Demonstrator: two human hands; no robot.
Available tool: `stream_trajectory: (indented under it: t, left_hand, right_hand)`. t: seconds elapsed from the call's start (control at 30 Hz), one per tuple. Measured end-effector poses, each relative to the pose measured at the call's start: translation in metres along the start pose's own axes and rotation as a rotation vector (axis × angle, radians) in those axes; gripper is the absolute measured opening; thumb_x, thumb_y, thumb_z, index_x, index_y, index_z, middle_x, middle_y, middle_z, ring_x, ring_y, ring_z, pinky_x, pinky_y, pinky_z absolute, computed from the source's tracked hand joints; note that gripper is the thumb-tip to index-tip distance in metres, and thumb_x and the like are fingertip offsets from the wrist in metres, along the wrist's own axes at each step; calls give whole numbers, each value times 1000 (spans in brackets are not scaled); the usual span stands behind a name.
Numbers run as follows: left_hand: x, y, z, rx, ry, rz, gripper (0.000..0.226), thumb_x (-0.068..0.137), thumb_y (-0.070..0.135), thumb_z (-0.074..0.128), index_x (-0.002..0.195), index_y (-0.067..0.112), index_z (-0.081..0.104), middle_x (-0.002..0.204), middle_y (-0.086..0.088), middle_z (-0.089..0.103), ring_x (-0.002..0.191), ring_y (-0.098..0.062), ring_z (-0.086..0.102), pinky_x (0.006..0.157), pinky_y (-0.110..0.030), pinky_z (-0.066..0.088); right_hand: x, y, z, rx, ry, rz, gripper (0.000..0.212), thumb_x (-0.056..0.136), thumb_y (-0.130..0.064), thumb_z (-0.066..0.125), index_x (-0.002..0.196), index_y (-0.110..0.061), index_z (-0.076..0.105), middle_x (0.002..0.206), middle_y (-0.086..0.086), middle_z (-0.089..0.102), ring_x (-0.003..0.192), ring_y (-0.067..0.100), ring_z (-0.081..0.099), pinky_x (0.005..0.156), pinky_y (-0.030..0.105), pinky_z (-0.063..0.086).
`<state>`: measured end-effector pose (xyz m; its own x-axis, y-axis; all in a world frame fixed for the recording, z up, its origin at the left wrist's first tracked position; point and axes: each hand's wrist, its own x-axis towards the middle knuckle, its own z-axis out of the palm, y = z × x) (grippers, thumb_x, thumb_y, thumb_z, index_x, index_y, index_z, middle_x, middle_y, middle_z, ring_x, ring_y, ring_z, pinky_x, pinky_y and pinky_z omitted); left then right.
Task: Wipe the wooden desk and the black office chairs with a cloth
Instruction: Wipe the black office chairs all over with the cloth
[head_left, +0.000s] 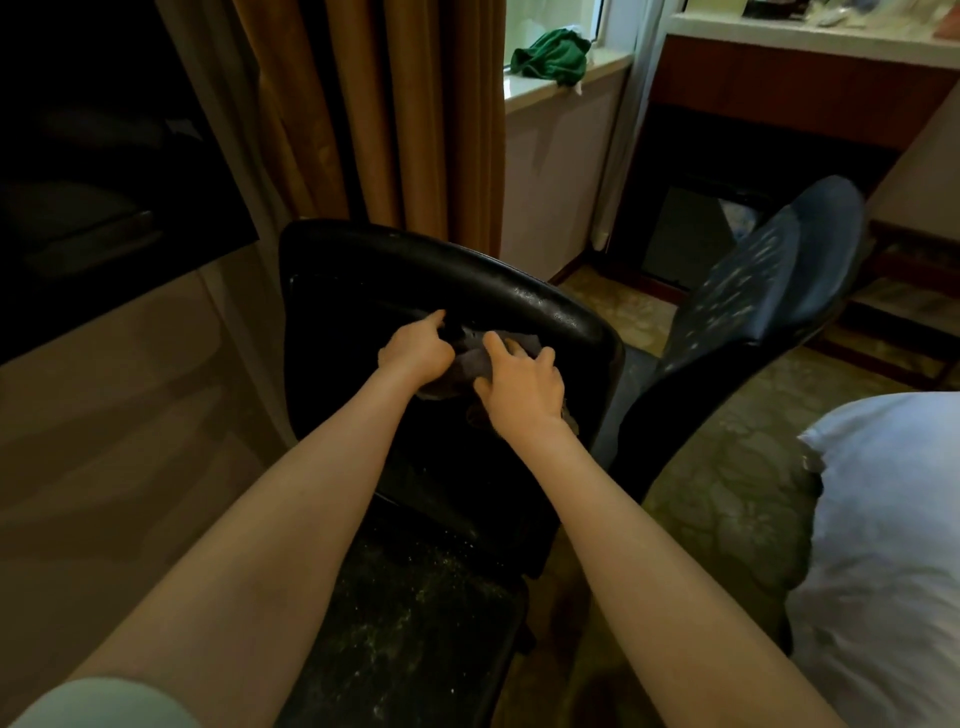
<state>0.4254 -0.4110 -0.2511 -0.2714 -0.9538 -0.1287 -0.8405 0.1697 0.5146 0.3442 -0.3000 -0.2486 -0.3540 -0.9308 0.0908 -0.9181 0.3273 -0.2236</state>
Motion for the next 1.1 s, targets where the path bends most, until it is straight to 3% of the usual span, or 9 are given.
stream_trajectory:
  t: [0.13, 0.2, 0.33, 0.57, 0.67, 0.8, 0.87, 0.97, 1.1]
  left_hand:
    - [-16, 5, 6, 110, 39, 284, 49, 92, 12, 45, 138, 28, 44, 131, -9, 45, 112, -25, 49, 94, -38, 46]
    - [-21, 11, 11, 187, 12, 397, 47, 93, 15, 44, 138, 30, 44, 132, -8, 41, 116, -25, 45, 96, -38, 43]
    - [-27, 20, 19, 255, -15, 432, 52, 91, 13, 46, 140, 29, 40, 137, -8, 36, 125, -26, 37, 102, -38, 34]
    - [-36, 19, 23, 219, 90, 342, 53, 91, 14, 49, 142, 22, 37, 137, -10, 35, 123, -28, 40, 102, -39, 36]
    - [-39, 15, 26, 368, 114, 450, 54, 91, 18, 49, 143, 26, 35, 137, -11, 33, 123, -28, 39, 100, -39, 35]
    - [-43, 19, 27, 467, 88, 721, 53, 90, 20, 50, 141, 33, 39, 142, -8, 29, 126, -25, 36, 104, -40, 29]
    - [-43, 20, 29, 420, 109, 734, 49, 90, 21, 50, 138, 31, 43, 138, -6, 36, 123, -23, 40, 103, -38, 30]
    - [-40, 19, 28, 129, 172, 543, 36, 91, 18, 50, 126, 23, 57, 126, -4, 49, 114, -20, 49, 97, -35, 39]
    - [-43, 17, 18, -205, 191, 428, 26, 95, 12, 44, 111, 15, 64, 114, -4, 56, 95, -9, 53, 82, -22, 41]
  right_hand:
    - [-19, 13, -5, -8, 9, 22, 50, 95, -36, 46, 140, -25, 27, 138, 6, 47, 115, 35, 41, 85, 38, 41]
    - [-30, 23, -5, -15, 10, 28, 51, 95, -36, 46, 141, -25, 27, 139, 5, 46, 115, 35, 41, 84, 38, 41]
    - [-56, 45, -2, -62, 12, 42, 51, 95, -35, 47, 141, -25, 28, 141, 2, 43, 115, 34, 39, 84, 37, 43]
    - [-67, 51, -5, -79, 82, -7, 49, 93, -34, 49, 138, -20, 37, 130, 6, 54, 118, 32, 41, 82, 38, 44]
    - [-66, 50, -4, -64, 122, -19, 45, 92, -33, 51, 134, -19, 41, 127, 7, 56, 117, 31, 44, 78, 37, 45]
    - [-66, 55, 0, -71, 161, -55, 44, 88, -32, 57, 129, -16, 48, 120, 8, 60, 112, 34, 49, 76, 40, 47]
    - [-66, 55, 2, -83, 206, -86, 43, 81, -29, 66, 120, -14, 56, 109, 10, 65, 102, 35, 56, 67, 38, 50]
    - [-61, 51, 3, -76, 292, -119, 41, 70, -25, 76, 107, -13, 62, 95, 9, 68, 85, 32, 60, 57, 35, 49]
    - [-40, 33, 0, -56, 357, -203, 49, 61, -22, 82, 106, -12, 64, 95, 12, 68, 79, 32, 61, 58, 34, 50]
